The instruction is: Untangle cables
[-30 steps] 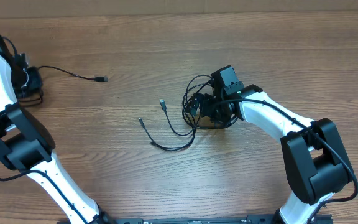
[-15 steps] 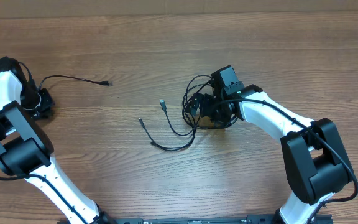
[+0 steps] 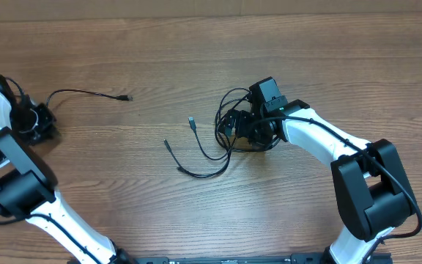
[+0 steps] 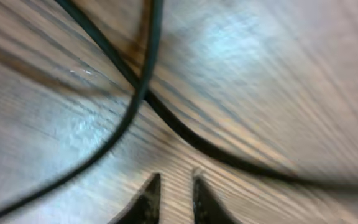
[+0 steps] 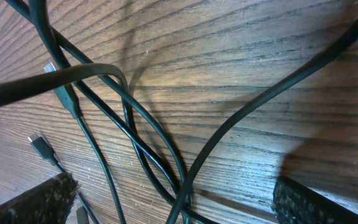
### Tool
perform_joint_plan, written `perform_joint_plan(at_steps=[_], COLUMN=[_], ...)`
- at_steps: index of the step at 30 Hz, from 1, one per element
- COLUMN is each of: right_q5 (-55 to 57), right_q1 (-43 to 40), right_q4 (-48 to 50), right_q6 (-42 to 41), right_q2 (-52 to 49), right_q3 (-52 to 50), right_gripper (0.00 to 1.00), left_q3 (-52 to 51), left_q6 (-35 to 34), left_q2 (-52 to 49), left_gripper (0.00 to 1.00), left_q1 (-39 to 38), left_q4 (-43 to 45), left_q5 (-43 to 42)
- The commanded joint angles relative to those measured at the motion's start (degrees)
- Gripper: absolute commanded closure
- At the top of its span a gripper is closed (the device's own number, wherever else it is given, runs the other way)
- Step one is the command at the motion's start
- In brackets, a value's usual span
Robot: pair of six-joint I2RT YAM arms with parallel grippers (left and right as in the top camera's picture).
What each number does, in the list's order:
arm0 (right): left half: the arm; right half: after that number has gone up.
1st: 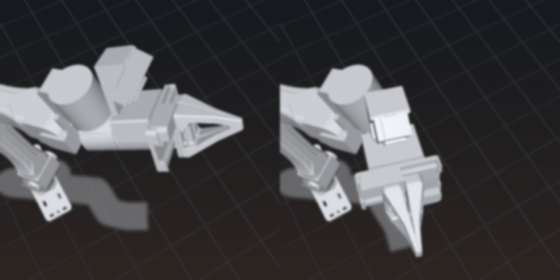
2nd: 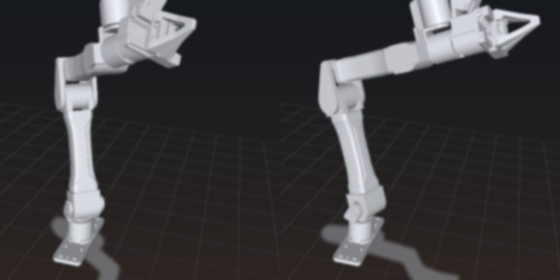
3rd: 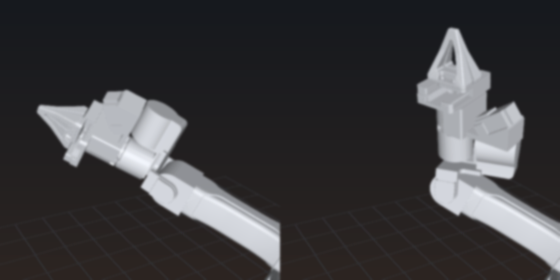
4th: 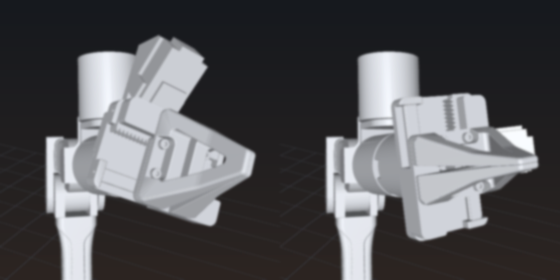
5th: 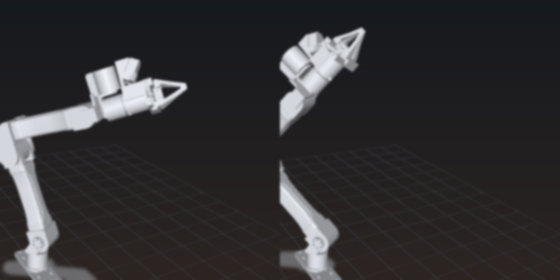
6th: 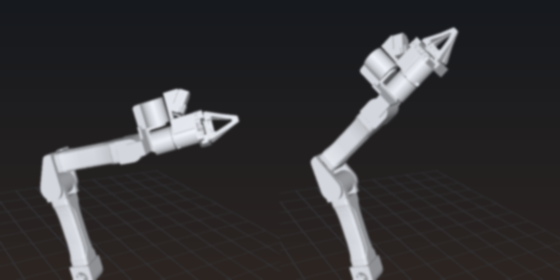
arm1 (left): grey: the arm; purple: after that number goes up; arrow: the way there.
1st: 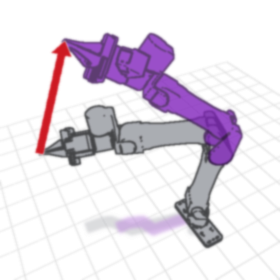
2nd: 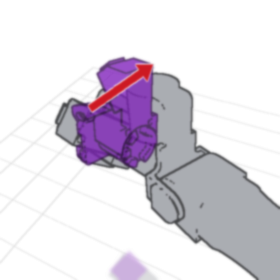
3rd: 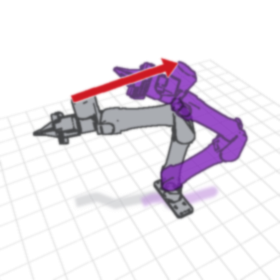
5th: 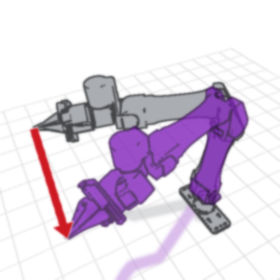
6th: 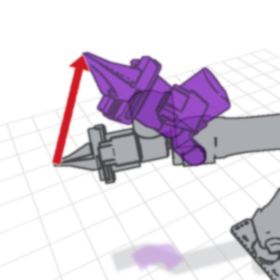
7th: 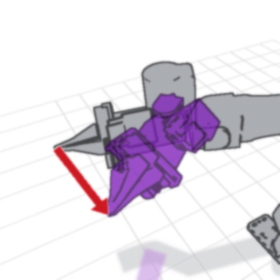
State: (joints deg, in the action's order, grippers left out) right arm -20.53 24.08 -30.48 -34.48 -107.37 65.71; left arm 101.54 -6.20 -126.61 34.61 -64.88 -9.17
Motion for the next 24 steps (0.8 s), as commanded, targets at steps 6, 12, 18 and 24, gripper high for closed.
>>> perform_joint_plan(at_steps=[6, 12, 18, 24], right_q5=[0.5, 0.5, 0.5, 0.5], right_q1=[-0.2, -0.2, -0.2, -0.2], right_q4=[0.3, 0.3, 0.3, 0.3], right_q6=[0.3, 0.3, 0.3, 0.3], right_q2=[0.0, 0.0, 0.0, 0.0], right_q3=[1.1, 1.1, 1.1, 1.1], right_gripper=[0.0, 0.0, 0.0, 0.0], left_q3=[2.1, 1.7, 1.7, 0.6], left_q6=[-4.3, -4.6, -4.7, -5.6], left_q2=[11.8, 11.9, 11.8, 9.1], left_gripper=[0.96, 0.96, 0.96, 0.96], left_q1=[2.0, 6.8, 11.8, 13.5], left_q4=[-0.7, -1.6, -0.9, 3.2], left_q5=[-2.3, -0.9, 0.3, 0.4])
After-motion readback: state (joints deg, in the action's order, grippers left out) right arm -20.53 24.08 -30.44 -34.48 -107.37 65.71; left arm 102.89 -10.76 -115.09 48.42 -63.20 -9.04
